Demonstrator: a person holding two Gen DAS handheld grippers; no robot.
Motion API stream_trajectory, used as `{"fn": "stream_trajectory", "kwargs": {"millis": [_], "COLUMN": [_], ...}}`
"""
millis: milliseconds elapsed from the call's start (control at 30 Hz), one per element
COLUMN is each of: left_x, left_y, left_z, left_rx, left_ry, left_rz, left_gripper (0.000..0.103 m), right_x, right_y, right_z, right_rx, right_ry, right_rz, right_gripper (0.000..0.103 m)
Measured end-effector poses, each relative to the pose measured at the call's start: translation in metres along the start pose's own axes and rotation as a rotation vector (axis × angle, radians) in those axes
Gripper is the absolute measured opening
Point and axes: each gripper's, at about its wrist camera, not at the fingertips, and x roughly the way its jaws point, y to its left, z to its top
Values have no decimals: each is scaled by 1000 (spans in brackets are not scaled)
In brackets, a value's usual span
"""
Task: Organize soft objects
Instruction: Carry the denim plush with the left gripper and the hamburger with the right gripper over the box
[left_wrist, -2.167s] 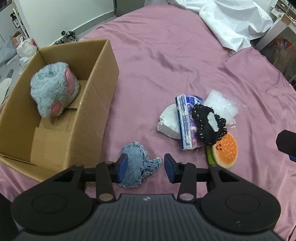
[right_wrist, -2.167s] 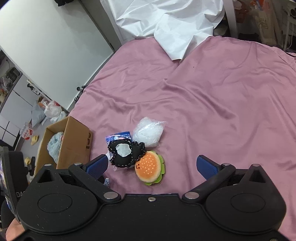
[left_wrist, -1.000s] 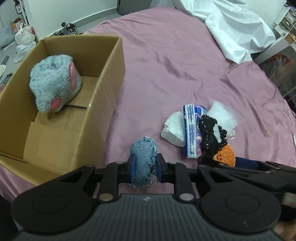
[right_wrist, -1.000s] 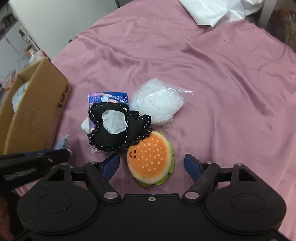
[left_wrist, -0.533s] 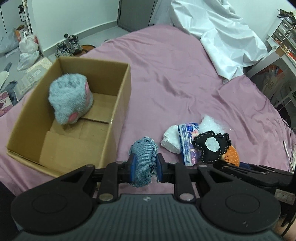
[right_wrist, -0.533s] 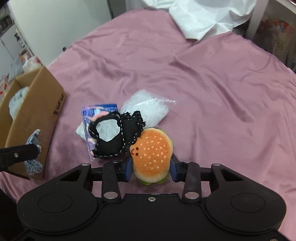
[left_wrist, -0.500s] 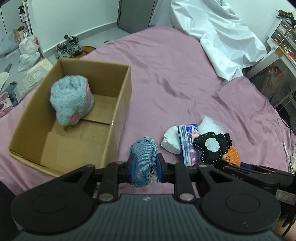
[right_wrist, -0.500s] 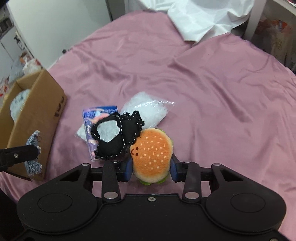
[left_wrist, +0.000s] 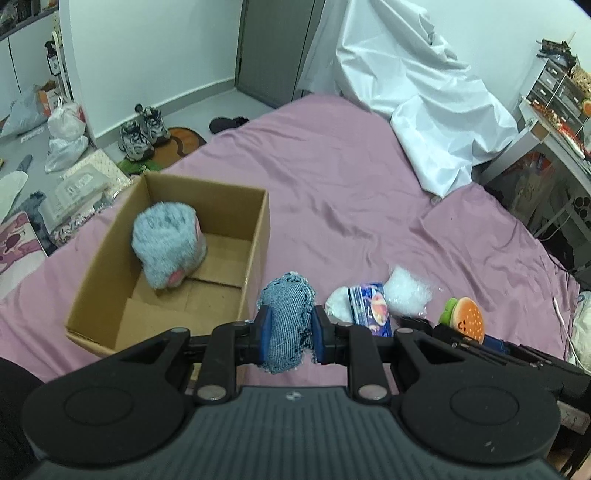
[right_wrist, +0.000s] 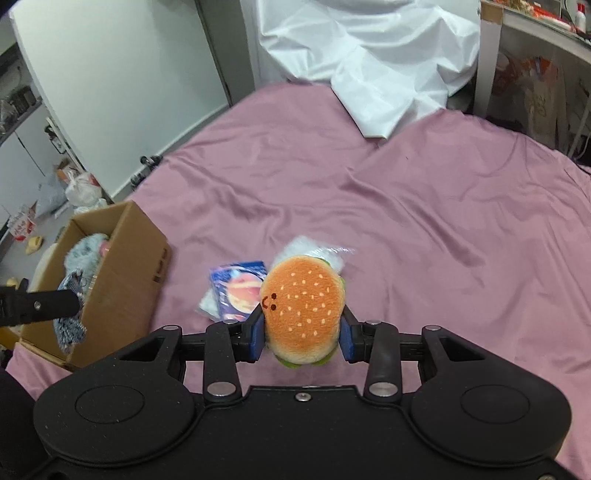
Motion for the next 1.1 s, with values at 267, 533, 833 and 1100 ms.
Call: {"fn": "stream_trajectory", "kwargs": {"millis": [267, 533, 833, 1100], "left_x": [-15, -22, -27, -21], "left_y": [11, 21, 46, 70], "left_z": [7, 13, 23, 33], "left_rx": [5, 44, 26, 9], "left_ry": [-36, -55, -83, -91], "left_rz": [25, 69, 111, 143], "left_gripper": [22, 22, 22, 22], "right_x": [-25, -38, -49, -57], "right_y": [14, 33, 42, 78], "right_z": [7, 13, 13, 18], "right_rx": [-19, -76, -66, -111], "right_ry": [-83, -136, -171, -211], "right_rz": [35, 40, 81, 182], "right_gripper": [38, 38, 38, 38]}}
